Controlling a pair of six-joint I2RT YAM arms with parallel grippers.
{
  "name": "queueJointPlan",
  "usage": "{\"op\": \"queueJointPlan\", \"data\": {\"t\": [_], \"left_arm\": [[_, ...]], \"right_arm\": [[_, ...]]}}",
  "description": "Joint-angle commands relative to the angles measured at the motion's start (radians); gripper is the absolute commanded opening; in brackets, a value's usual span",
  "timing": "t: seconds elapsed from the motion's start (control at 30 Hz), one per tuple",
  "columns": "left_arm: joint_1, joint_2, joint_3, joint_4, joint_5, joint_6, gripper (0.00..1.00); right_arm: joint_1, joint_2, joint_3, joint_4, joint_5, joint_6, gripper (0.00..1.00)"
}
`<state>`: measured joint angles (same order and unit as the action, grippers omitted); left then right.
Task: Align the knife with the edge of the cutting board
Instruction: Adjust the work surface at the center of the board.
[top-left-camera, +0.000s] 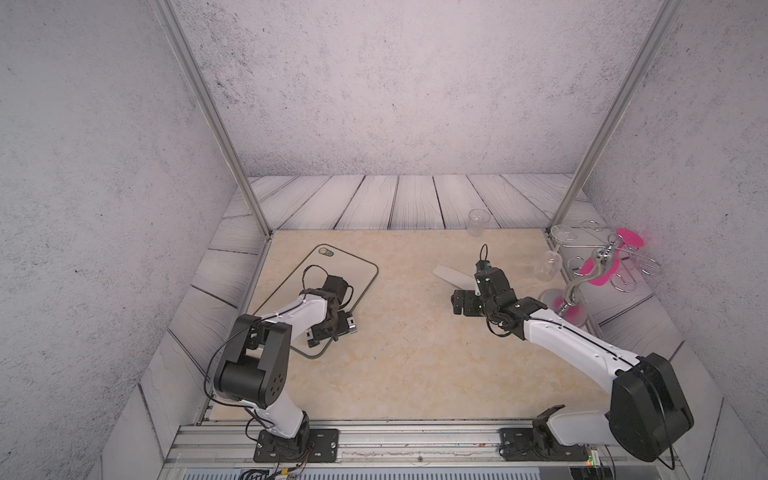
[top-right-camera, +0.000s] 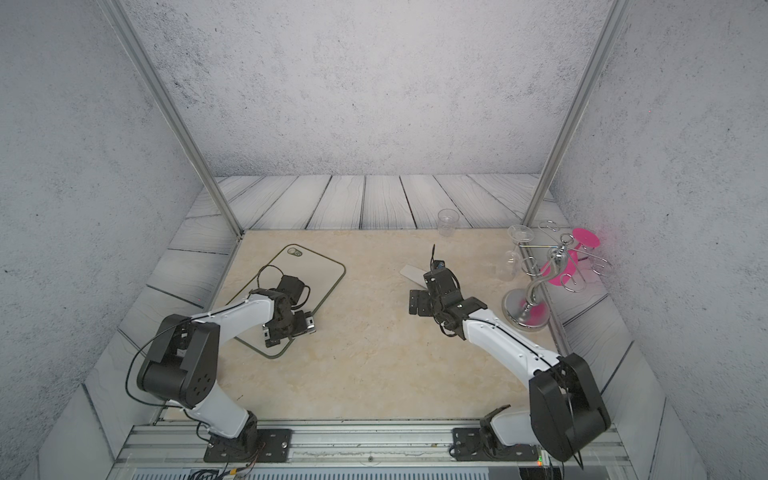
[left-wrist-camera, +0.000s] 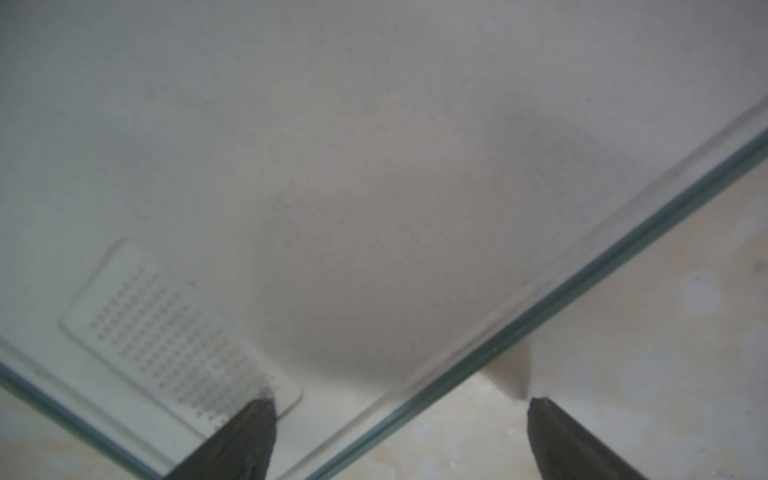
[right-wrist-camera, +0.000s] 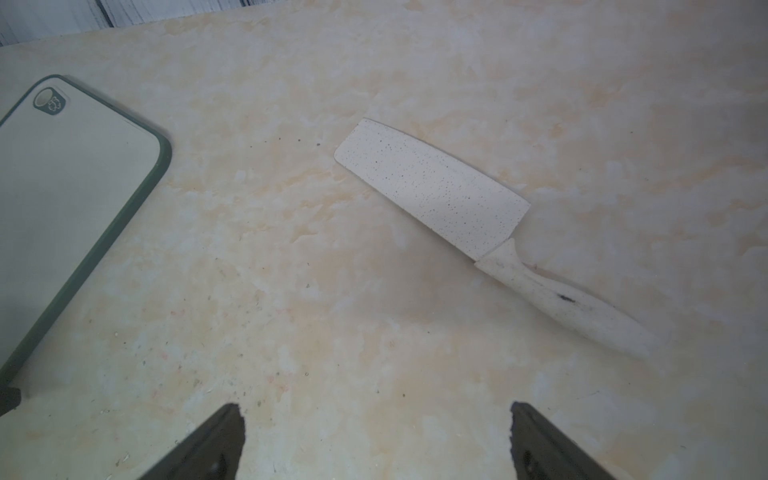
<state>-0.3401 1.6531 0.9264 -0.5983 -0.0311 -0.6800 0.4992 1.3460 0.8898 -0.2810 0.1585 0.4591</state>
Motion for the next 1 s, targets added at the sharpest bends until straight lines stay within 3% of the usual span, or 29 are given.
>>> {"op": "queueJointPlan", "data": {"t": [0.0, 0.1, 0.27, 0.4, 0.53, 0.67, 0.97], "left_arm": [[-0.136, 0.105, -0.019, 0.168, 0.257, -0.140, 1.00], [-0.215, 0.140, 0.023, 0.203, 0.285, -0.201, 1.00], [-0.303, 0.158, 0.165, 0.152, 0.245, -0.185, 1.00], [-0.304, 0.131, 0.251, 0.113, 0.202, -0.155, 1.00], [-0.283, 0.093, 0.338, 0.022, 0.088, -0.048, 1.00], [-0.162, 0.060, 0.337, -0.028, 0.058, 0.024, 1.00], [0.253, -0.002, 0.198, -0.002, 0.014, 0.173, 1.00]], "right_arm": [[0.005, -0.024, 0.010, -0.042, 0.050, -0.005, 0.99], [0.005, -0.038, 0.000, -0.047, 0.068, -0.004, 0.99], [0.005, -0.052, -0.011, -0.052, 0.089, -0.006, 0.99], [0.005, -0.061, -0.015, -0.060, 0.112, -0.009, 0.99], [0.005, -0.059, -0.018, -0.053, 0.093, -0.016, 0.99], [0.005, -0.030, -0.002, -0.049, 0.021, -0.008, 0.99], [0.097, 0.080, 0.076, -0.026, -0.120, 0.003, 0.99]]}}
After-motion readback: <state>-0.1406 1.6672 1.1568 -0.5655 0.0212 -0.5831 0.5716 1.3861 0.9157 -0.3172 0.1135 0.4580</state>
